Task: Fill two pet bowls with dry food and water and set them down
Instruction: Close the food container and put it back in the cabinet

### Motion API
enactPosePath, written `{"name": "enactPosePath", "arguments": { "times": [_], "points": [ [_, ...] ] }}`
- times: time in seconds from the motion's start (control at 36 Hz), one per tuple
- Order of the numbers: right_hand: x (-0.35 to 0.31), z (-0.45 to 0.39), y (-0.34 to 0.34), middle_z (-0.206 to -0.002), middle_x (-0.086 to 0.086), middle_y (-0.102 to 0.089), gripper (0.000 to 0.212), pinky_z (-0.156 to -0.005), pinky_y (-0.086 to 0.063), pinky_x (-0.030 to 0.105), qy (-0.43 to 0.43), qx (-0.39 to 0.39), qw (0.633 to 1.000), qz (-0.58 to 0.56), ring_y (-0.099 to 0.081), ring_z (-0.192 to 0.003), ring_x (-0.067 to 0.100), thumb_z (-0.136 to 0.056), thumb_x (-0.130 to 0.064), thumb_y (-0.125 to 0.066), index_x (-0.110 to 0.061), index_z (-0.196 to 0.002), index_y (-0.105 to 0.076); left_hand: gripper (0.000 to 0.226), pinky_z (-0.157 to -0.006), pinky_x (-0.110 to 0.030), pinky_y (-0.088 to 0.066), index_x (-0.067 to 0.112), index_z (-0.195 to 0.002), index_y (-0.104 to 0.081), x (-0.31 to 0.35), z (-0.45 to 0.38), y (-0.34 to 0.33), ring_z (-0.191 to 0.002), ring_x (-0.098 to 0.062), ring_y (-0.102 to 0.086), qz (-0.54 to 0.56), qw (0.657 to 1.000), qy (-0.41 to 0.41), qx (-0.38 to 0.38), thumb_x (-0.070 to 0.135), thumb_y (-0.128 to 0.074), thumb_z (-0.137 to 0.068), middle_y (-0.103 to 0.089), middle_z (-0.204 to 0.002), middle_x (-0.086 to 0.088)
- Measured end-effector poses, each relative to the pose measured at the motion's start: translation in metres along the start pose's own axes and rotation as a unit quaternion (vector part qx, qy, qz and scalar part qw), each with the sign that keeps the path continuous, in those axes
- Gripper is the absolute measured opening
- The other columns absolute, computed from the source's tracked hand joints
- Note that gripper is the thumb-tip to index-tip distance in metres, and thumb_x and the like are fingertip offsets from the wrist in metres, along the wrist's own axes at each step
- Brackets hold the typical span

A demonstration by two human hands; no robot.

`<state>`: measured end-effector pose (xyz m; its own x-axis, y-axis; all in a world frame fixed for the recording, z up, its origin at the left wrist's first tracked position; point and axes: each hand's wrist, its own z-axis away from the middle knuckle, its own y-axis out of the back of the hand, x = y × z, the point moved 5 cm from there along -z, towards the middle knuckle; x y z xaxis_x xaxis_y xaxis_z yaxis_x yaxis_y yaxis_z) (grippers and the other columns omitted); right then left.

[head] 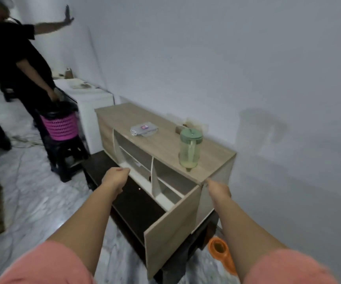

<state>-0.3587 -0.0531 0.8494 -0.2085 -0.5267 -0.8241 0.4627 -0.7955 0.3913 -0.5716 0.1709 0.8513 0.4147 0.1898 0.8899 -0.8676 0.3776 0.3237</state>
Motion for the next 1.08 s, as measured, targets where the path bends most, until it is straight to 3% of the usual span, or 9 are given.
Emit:
{"name": "enactPosePath", "arguments": {
  "times": [0.08,0.22,0.28,0.36,0.53,0.64,0.78,0.94,1.08],
  "points": [
    [-0.029,0.005,-0.054,-0.133,0.017,-0.053,0.052,-0.098,-0.044,0.037,0.005,0.001,1.000,-0.010,-0.052,-0.120,0.036,-0.092,-0.038,-0.052,-0.001,-0.128,-0.053,0.044,-0.088,-0.041,-0.049,0.011,-0.133,-0.053,0.001,-0.037,0.046,-0.106,-0.029,-0.055,0.002,1.000,-0.002,0.007,0.034,-0.053,-0.096,-0.056,-0.117,-0.010],
    [-0.072,0.011,-0.140,-0.126,0.017,-0.055,0.051,-0.102,-0.044,0.040,0.009,-0.003,0.999,-0.053,-0.052,-0.116,0.036,-0.089,-0.036,-0.057,-0.002,-0.126,-0.053,0.045,-0.082,-0.037,-0.046,0.011,-0.136,-0.050,-0.001,-0.105,0.113,-0.097,-0.027,-0.053,0.003,1.000,0.005,0.009,0.034,-0.051,-0.097,-0.054,-0.109,-0.007],
    [-0.088,0.010,-0.169,-0.121,0.016,-0.054,0.049,-0.100,-0.044,0.040,0.008,0.000,0.998,-0.067,-0.051,-0.115,0.036,-0.090,-0.032,-0.059,-0.001,-0.126,-0.051,0.035,-0.080,-0.036,-0.044,0.010,-0.124,-0.055,-0.001,-0.132,0.133,-0.092,-0.026,-0.052,0.001,1.000,0.004,0.003,0.032,-0.050,-0.098,-0.055,-0.096,-0.007],
    [-0.107,0.002,-0.203,-0.101,0.011,-0.049,0.041,-0.102,-0.043,0.044,0.017,-0.001,0.999,-0.040,-0.053,-0.112,0.036,-0.091,-0.029,-0.056,0.001,-0.119,-0.054,0.020,-0.082,-0.036,-0.046,0.014,-0.087,-0.056,-0.002,-0.167,0.148,-0.082,-0.025,-0.053,-0.015,1.000,0.004,0.001,0.030,-0.050,-0.098,-0.050,-0.079,-0.004],
    [-0.132,-0.035,-0.244,-0.094,0.010,-0.052,0.035,-0.089,-0.044,0.035,0.004,0.029,1.000,-0.012,-0.054,-0.098,0.032,-0.091,-0.030,-0.054,-0.002,-0.113,-0.057,0.032,-0.092,-0.040,-0.048,0.015,-0.124,-0.055,-0.008,-0.236,0.136,-0.102,-0.026,-0.054,-0.034,0.997,0.032,-0.064,0.033,-0.049,-0.098,-0.055,-0.092,-0.002],
    [-0.152,-0.079,-0.269,-0.098,0.014,-0.054,0.039,-0.098,-0.046,0.039,-0.013,0.045,0.999,0.002,-0.056,-0.107,0.035,-0.091,-0.033,-0.054,-0.001,-0.111,-0.059,0.046,-0.094,-0.041,-0.047,0.014,-0.138,-0.049,-0.001,-0.284,0.119,-0.123,-0.028,-0.051,-0.049,0.994,0.046,-0.086,0.035,-0.049,-0.097,-0.051,-0.136,-0.006],
    [-0.191,-0.149,-0.298,-0.127,0.019,-0.058,0.046,-0.095,-0.043,0.034,-0.018,0.046,0.999,0.006,-0.053,-0.118,0.036,-0.091,-0.034,-0.054,0.002,-0.120,-0.058,0.042,-0.092,-0.040,-0.045,0.017,-0.133,-0.052,0.023,-0.350,0.092,-0.124,-0.027,-0.051,-0.056,0.993,0.043,-0.100,0.036,-0.050,-0.097,-0.050,-0.138,-0.004],
    [-0.237,-0.235,-0.338,-0.124,0.020,-0.061,0.046,-0.097,-0.045,0.036,-0.053,0.045,0.998,-0.014,-0.057,-0.115,0.035,-0.089,-0.033,-0.056,0.002,-0.119,-0.059,0.038,-0.087,-0.036,-0.045,0.020,-0.129,-0.053,0.070,-0.436,0.062,-0.121,-0.025,-0.051,-0.102,0.987,0.026,-0.125,0.037,-0.049,-0.096,-0.052,-0.131,-0.002],
    [-0.262,-0.290,-0.379,-0.115,0.015,-0.067,0.040,-0.095,-0.045,0.033,-0.052,0.024,0.998,0.017,-0.060,-0.111,0.032,-0.092,-0.033,-0.054,0.001,-0.112,-0.064,0.021,-0.086,-0.035,-0.045,0.020,-0.110,-0.056,0.099,-0.498,0.034,-0.115,-0.025,-0.054,-0.105,0.984,0.030,-0.141,0.035,-0.049,-0.096,-0.054,-0.118,-0.005]
  ]
}}
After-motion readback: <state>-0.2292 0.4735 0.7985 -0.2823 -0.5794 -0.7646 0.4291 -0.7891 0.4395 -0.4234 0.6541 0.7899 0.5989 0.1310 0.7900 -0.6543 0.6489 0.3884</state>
